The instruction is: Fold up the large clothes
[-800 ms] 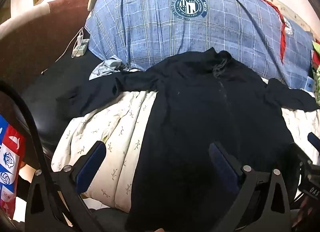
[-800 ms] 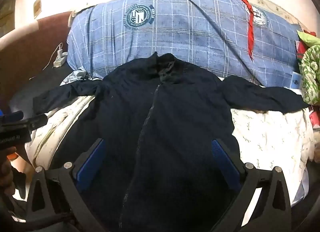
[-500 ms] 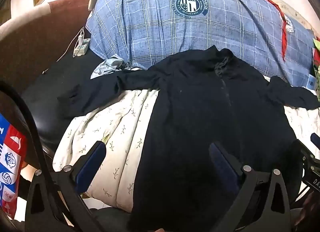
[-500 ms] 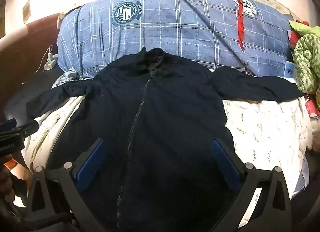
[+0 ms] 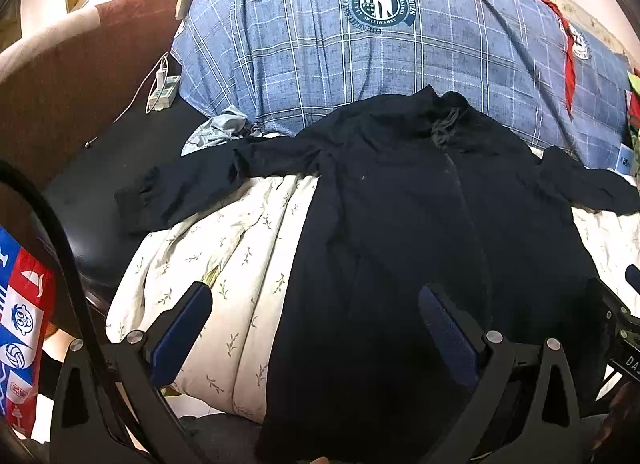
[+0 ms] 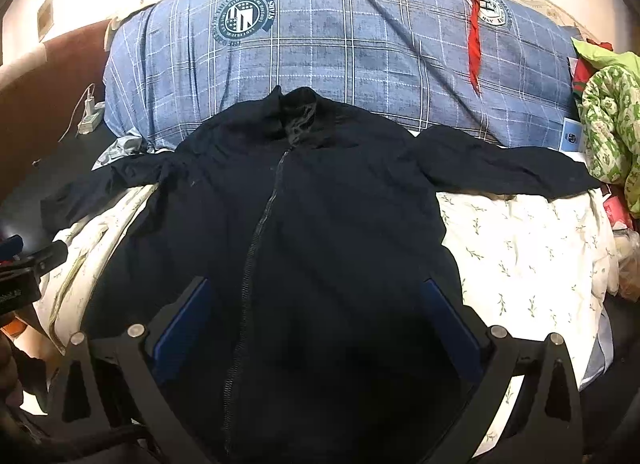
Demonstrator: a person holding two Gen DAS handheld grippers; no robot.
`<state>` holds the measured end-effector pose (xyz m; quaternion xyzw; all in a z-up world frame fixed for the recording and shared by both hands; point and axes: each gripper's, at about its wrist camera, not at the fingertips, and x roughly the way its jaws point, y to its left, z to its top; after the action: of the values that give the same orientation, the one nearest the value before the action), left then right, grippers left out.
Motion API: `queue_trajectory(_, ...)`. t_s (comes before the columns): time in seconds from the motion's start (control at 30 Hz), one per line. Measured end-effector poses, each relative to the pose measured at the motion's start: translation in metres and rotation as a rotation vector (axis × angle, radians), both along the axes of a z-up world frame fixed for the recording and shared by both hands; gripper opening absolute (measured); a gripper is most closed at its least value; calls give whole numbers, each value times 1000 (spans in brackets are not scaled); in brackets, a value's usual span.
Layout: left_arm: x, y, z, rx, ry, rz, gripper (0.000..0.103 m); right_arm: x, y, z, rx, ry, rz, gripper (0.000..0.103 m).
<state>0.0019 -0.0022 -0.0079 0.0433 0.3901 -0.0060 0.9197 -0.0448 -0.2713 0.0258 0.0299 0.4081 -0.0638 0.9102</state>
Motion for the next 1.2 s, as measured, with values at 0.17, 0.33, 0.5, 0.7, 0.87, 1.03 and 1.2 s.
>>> queue_trajectory(0.17,0,-2,0,4,12,-4,103,0,0,1,-10,-3,2,103)
queue_trajectory(0.33,-2,-4,-1,2,12,-12,103,-1,0,1,-19,-2,-1,103)
queue_trajectory(0.5,-2,-3,-2,-4,21,-16,103,-1,-3,1,-23,3,-7,103)
queue_trajectory(0.7,-1,-3,-3,-14,24,-22,103,-1,-4,0,-22,6,-6,103)
queue_trajectory(0.87,-1,-5,-3,4,9,-23,102,0,-5,0,-24,6,-2,103)
queue_trajectory(1.03,-1,-5,-3,-8,28,-23,103,0,-5,0,-25,6,-1,103)
queue_trajectory(1.2,-1,-6,-4,-12,32,-27,103,0,-5,-1,-30,9,3,103)
